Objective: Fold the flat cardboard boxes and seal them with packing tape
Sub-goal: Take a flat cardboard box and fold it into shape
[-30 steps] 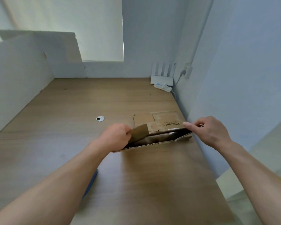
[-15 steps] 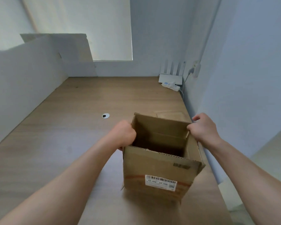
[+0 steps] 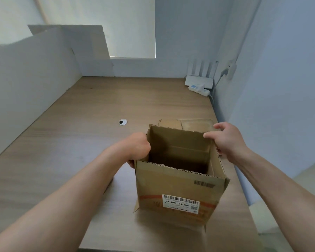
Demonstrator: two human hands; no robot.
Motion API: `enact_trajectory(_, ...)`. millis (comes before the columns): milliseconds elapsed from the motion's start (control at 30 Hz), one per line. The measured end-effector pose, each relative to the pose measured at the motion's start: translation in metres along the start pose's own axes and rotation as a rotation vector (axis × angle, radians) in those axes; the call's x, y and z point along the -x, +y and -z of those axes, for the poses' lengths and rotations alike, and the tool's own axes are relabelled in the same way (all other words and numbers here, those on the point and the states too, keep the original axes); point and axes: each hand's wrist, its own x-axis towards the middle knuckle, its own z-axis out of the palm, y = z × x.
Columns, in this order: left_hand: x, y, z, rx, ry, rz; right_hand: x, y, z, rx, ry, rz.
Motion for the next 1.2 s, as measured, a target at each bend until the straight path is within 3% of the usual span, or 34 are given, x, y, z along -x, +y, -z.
enact_trajectory(167,-0.005,0.006,-0.001,-0.007,0.017,-0.018,0.01,0.001,0.007,0.1,-0.076,0.087)
enact_trajectory(367,-0.012,0.013,0.002,-0.098,0.034,-0.054,0.014,0.009,0.0,0.181,0.196,0.251)
enact_trajectory(533,-0.018,0.012,-0.001,-0.161,0.03,-0.113,0.013,0.009,-0.018,0.204,0.207,0.321)
enact_trajectory(633,-0.022,0.005,0.001,-0.184,0.062,-0.177,0.018,0.009,-0.027,0.295,0.062,0.399)
enact_trajectory(767,-0.027,-0.002,-0.011,-0.323,0.114,-0.26,0.023,0.017,-0.035,0.446,-0.283,0.321)
enact_trajectory(833,-0.02,-0.002,-0.019,-0.355,0.027,-0.314,0.019,0.021,-0.032,0.339,-0.389,0.228)
enact_trajectory(900,-0.009,-0.003,-0.025,-0.312,-0.199,-0.335,0.015,0.028,-0.027,0.063,-0.423,0.12)
enact_trajectory(1000,-0.004,-0.01,-0.02,-0.215,-0.442,-0.327,0.011,0.039,-0.021,-0.393,-0.36,-0.031)
enact_trajectory(1067,-0.004,-0.013,-0.012,-0.235,-0.545,-0.362,0.011,0.043,-0.02,-0.546,-0.317,-0.065)
enact_trajectory(1133,-0.008,-0.015,-0.011,-0.299,-0.503,-0.383,0.011,0.044,-0.02,-0.598,-0.293,-0.065)
enact_trajectory(1200,-0.021,-0.023,-0.016,-0.312,-0.248,-0.405,0.013,0.045,-0.02,-0.614,-0.282,-0.057)
